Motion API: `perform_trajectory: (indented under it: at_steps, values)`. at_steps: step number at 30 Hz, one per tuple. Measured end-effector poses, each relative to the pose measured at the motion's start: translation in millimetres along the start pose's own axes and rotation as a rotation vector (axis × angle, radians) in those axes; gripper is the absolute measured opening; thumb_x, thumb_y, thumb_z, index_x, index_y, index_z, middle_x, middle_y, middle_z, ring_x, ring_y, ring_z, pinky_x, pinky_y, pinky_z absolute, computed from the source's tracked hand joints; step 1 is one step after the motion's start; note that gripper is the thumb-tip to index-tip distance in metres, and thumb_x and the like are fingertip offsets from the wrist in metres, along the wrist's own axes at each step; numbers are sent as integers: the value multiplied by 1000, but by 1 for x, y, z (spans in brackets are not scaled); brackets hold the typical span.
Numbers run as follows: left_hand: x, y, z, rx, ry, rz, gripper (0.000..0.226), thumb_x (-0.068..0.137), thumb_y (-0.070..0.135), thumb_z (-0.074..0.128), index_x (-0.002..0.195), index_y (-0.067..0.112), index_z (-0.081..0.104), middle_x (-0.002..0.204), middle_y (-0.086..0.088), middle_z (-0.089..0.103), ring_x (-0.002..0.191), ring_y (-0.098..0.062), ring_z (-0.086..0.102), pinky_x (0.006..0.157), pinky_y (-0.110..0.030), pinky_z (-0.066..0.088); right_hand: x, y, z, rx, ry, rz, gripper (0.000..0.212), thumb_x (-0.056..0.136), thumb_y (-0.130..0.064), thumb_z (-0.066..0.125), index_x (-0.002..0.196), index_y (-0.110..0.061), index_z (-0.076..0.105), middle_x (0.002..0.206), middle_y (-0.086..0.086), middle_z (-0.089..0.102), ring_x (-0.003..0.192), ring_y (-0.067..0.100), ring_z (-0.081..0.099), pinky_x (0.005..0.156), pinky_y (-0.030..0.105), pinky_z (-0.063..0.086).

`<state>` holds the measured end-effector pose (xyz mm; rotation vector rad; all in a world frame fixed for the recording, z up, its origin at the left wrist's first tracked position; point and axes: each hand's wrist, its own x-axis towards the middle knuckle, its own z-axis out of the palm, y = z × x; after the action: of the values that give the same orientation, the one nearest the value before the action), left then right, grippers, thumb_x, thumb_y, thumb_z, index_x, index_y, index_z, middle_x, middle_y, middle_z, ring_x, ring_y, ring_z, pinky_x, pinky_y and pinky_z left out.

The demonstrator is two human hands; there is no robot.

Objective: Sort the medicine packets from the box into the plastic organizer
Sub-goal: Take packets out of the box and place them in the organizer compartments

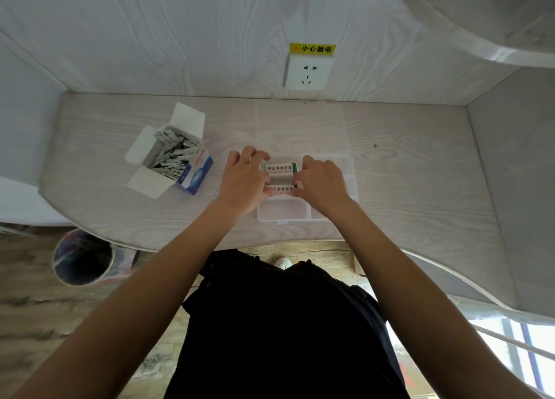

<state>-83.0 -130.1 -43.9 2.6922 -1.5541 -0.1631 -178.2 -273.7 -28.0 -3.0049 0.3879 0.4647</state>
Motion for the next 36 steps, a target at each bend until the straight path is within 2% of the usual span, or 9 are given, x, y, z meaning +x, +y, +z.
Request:
perform_trajectory:
  at_steps: [5,10,17,20,24,28,30,32,36]
  values:
    - [0,0,1,1,-13,-4,33,84,48,58,101,24,73,134,2,47,122,-25,33,93,-39,19,0,-4,1,34,-36,13,31,92,-40,53,114,-22,65,106,6,50,81,22,53,66,28,35]
    - [-3,-1,5,-4,32,-16,24,74,40,71,82,19,77,111,-4,62,106,-30,49,83,-40,22,2,-6,1,75,-35,24,31,91,-38,56,112,-18,66,106,5,52,91,21,56,67,27,38]
    - [-12,0,8,-111,115,-50,21,73,35,74,85,17,75,106,-3,64,100,-28,53,81,-40,37,-4,-3,8,309,20,88,25,91,-32,58,111,-23,67,101,1,55,88,19,57,69,26,41]
    - [-20,-2,3,-229,211,-20,17,71,30,76,82,17,74,101,-2,64,95,-26,55,75,-37,42,-8,2,8,452,107,140,19,91,-28,58,106,-23,69,92,-3,55,82,13,55,67,25,36]
    - [-48,-7,-27,-443,447,36,18,87,24,59,91,12,71,102,-3,64,92,-18,52,79,-28,45,-17,0,-3,698,281,143,14,90,-24,60,97,-20,72,86,-1,64,69,4,51,63,16,38]
    - [-80,-33,-64,-399,667,-176,17,86,15,60,99,8,69,100,-7,66,95,-21,54,86,-24,39,-17,-26,-34,900,389,5,11,89,-20,62,95,-20,71,88,-5,66,76,1,56,71,9,41]
    - [-91,-57,-67,-342,635,-385,31,82,21,63,110,8,64,110,-10,64,102,-25,51,91,-28,36,-6,-48,-48,864,424,-100,12,89,-20,62,97,-21,70,91,-7,66,85,7,55,77,15,40]
    - [-99,-77,-61,-369,486,-551,57,77,30,72,126,8,53,125,-14,55,114,-28,45,96,-33,34,11,-74,-58,787,455,-209,14,89,-19,60,98,-19,70,91,-4,67,88,15,55,79,21,38]
    - [-94,-86,-46,-420,265,-686,87,70,40,78,140,8,37,139,-15,41,125,-32,38,102,-39,32,52,-116,-64,511,417,-346,22,87,-21,57,104,-13,68,94,6,68,91,29,54,80,36,39]
